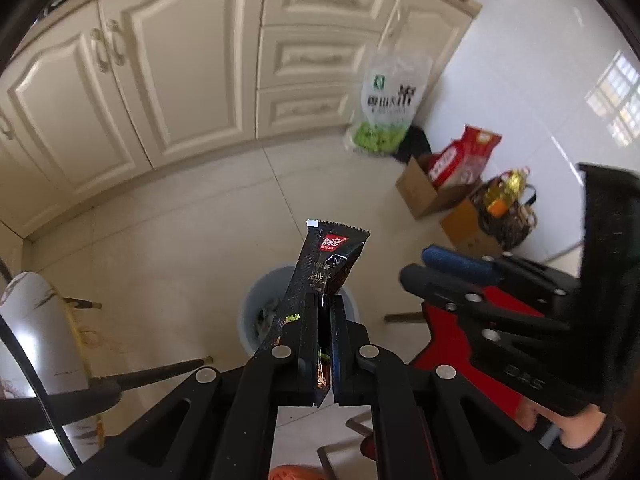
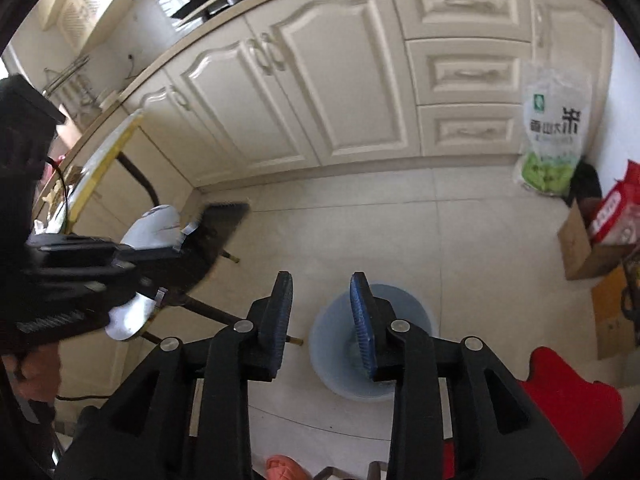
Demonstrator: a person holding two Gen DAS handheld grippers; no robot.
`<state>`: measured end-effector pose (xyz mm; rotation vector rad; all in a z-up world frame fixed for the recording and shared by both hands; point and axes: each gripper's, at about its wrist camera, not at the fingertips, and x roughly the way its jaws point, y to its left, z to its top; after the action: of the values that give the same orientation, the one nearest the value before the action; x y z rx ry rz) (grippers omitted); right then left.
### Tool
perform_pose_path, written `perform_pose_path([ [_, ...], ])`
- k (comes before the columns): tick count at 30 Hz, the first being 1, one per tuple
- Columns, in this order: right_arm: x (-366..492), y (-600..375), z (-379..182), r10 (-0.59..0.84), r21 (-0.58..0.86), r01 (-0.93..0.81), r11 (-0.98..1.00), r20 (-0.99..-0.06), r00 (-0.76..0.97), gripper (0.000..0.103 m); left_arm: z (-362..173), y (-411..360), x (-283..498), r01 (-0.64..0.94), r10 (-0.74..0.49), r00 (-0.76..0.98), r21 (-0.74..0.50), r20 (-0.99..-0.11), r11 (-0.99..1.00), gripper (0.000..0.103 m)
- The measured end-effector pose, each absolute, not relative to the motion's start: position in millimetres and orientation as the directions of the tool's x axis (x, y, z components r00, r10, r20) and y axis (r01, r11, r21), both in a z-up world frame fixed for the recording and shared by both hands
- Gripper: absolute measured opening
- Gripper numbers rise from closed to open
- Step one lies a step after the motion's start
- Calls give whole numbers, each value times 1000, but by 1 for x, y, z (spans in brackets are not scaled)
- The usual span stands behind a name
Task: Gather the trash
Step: 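Carry cup and black packet over the blue bucket and open both tools, then move both open tools back over the table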
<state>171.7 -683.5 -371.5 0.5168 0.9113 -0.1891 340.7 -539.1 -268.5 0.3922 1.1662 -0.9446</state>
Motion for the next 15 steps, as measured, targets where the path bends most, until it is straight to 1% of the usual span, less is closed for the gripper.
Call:
perform_pose_path([
  [3,167,-689,-372,46,335,382,861,-801,597,31,-284,-565,355,790,-412,64,-206,-909,577,3],
  [4,167,-689,-371,41,329,385,862,-803,595,31,-285,-571,358,792,-412,66,-203,-909,576,5],
  [5,166,-689,-370,32,321,390,863,-805,593,34,-285,-576,360,796,-410,82,-188,-908,576,11],
  [6,165,-689,-367,23,315,393,864,-803,595,37,-285,-575,359,798,-409,94,-177,-907,576,15],
  [8,162,-688,-362,15,315,398,862,-799,601,37,-281,-567,354,797,-417,125,-159,-900,583,36],
  [13,161,-676,-341,-2,301,385,872,-786,619,39,-258,-539,338,793,-436,183,-130,-881,596,37],
  [15,161,-666,-328,-8,294,375,879,-777,630,43,-238,-521,326,787,-448,238,-100,-862,609,38],
])
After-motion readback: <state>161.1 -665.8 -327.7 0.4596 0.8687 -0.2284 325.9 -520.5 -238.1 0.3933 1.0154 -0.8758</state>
